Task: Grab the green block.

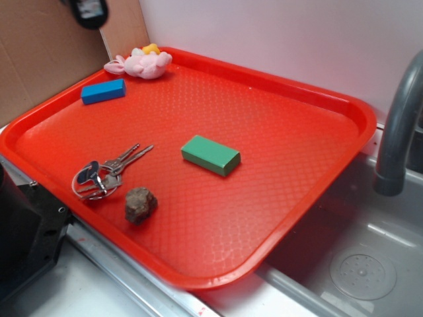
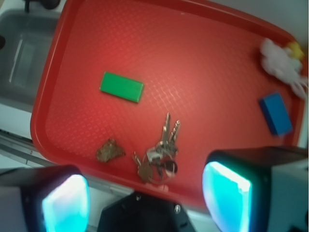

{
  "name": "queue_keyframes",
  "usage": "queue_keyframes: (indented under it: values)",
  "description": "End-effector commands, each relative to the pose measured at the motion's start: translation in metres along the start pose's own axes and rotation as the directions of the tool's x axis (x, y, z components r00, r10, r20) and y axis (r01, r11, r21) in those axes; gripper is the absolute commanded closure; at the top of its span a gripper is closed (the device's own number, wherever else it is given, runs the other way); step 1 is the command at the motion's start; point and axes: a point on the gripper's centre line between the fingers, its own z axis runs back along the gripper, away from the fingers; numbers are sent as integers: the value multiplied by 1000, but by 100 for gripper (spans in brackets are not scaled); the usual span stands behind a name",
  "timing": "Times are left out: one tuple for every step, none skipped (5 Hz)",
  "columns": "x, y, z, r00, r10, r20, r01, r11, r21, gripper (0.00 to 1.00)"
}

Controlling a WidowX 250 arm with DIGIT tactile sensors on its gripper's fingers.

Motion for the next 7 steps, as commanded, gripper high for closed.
queue_keyframes:
  values:
    - [7,-1,14,998,-12,57,12,1000,10,0]
    - [7,-1,14,998,-12,57,12,1000,10,0]
    - [41,0,-39,960,-256,-111,274,943,191,0]
    - [40,-11,-82,866,-477,-148,500,827,260,0]
    - [33,-19,-93,722,-678,-136,685,674,277,0]
    - [29,-18,-100,602,-795,-75,787,575,225,0]
    - [41,-20,-117,550,-834,-43,826,536,173,0]
